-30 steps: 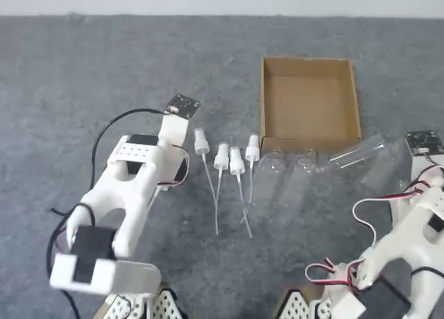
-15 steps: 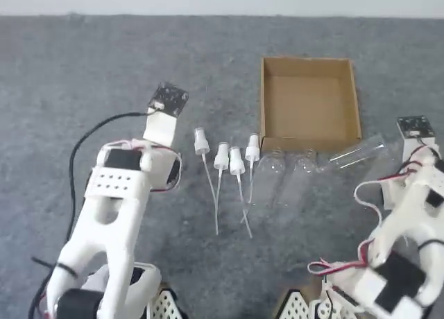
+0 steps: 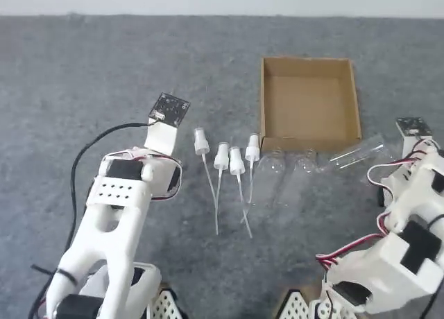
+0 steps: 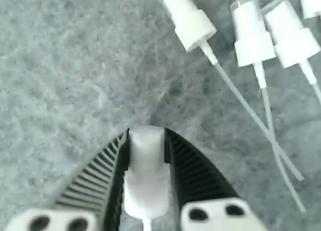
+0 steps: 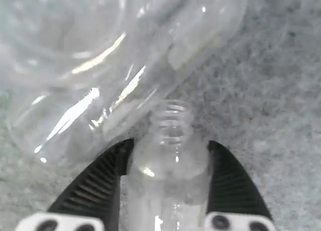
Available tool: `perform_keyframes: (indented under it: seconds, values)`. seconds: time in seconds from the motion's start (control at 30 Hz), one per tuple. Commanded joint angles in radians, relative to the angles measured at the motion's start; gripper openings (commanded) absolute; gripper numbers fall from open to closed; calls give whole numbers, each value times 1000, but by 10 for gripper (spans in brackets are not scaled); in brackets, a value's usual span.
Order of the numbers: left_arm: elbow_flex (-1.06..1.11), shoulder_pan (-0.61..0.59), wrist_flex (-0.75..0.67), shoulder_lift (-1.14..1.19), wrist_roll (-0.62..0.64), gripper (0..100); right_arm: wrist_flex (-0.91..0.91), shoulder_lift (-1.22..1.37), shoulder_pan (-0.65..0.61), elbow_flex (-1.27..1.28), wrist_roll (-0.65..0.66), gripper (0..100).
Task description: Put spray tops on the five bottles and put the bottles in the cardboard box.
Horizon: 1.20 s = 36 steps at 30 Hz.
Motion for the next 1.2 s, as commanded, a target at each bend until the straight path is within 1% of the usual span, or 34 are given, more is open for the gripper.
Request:
perform_keyframes:
  seconds: [0.0,0.13,0.3,0.37,0.47,0.53,0.67,0.8,0.87,0.93,1.0,1.07,1.17]
  values:
    - [-5,-2,-21,-48,9,10,5,-30,1,-81,-8,13]
    - [-7,-2,-25,-49,6,10,91,-108,12,-129,-9,5]
    - [-16,-2,-26,-69,3,10,209,-289,1,-157,-17,6]
    - [-16,-2,-20,-129,3,10,246,-383,-30,-149,-21,6]
    - [-21,-2,25,-270,3,10,274,-539,-120,-104,-100,6]
    - [-58,-2,91,-374,3,10,275,-648,-216,-60,-150,6]
    - [-209,-3,229,-534,8,10,277,-840,-476,12,-279,6]
    - [-429,-3,325,-554,18,10,268,-969,-788,58,-408,6]
    - [-529,-3,350,-534,63,10,266,-989,-941,66,-468,6]
    - [-608,-3,345,-508,118,10,260,-983,-1073,68,-516,6]
    - [-664,-2,321,-491,178,10,216,-967,-1178,81,-540,6]
    - [-694,-2,279,-483,244,10,147,-952,-1256,109,-535,6]
    - [-702,-2,210,-483,330,10,38,-934,-1330,150,-540,6]
